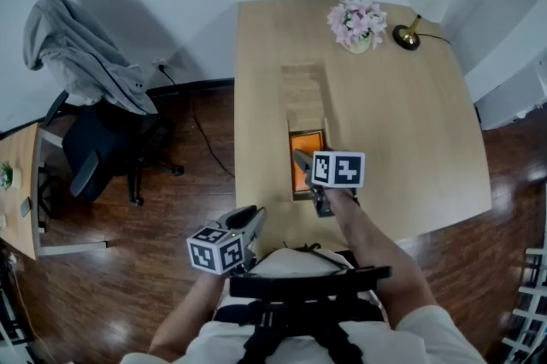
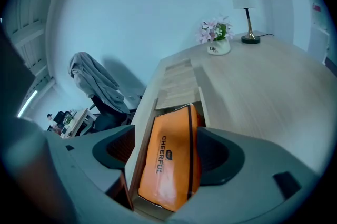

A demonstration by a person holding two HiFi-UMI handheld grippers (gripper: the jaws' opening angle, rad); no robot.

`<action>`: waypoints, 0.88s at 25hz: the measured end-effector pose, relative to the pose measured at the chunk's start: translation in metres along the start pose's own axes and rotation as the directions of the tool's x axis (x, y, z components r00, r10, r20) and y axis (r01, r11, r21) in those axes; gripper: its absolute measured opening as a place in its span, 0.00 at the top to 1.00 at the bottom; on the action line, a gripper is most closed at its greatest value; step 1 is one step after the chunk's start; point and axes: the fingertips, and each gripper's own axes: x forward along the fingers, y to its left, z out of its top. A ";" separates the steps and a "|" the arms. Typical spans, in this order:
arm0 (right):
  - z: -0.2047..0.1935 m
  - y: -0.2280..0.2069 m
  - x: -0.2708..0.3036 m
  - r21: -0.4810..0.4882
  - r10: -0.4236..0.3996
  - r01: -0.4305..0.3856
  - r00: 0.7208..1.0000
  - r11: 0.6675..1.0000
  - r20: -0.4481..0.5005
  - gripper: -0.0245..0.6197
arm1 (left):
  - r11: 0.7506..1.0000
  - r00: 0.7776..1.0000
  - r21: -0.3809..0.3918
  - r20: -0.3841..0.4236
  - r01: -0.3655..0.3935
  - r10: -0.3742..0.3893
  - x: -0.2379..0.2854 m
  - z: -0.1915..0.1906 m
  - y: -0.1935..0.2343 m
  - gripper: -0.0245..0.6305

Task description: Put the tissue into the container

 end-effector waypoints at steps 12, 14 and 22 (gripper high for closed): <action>0.000 -0.001 -0.015 0.015 0.048 -0.048 0.999 0.999 0.007 0.37 | 1.000 1.000 0.015 0.003 0.013 -0.013 0.009 0.004 -0.014 0.79; 0.003 0.000 -0.021 0.018 0.062 -0.062 0.998 0.998 0.026 0.37 | 1.000 1.000 0.010 0.007 0.013 -0.013 0.009 0.005 -0.015 0.79; 0.010 -0.003 -0.052 0.015 0.088 -0.089 0.993 0.996 0.084 0.38 | 0.999 0.999 0.011 0.023 0.031 -0.031 0.012 0.010 -0.026 0.83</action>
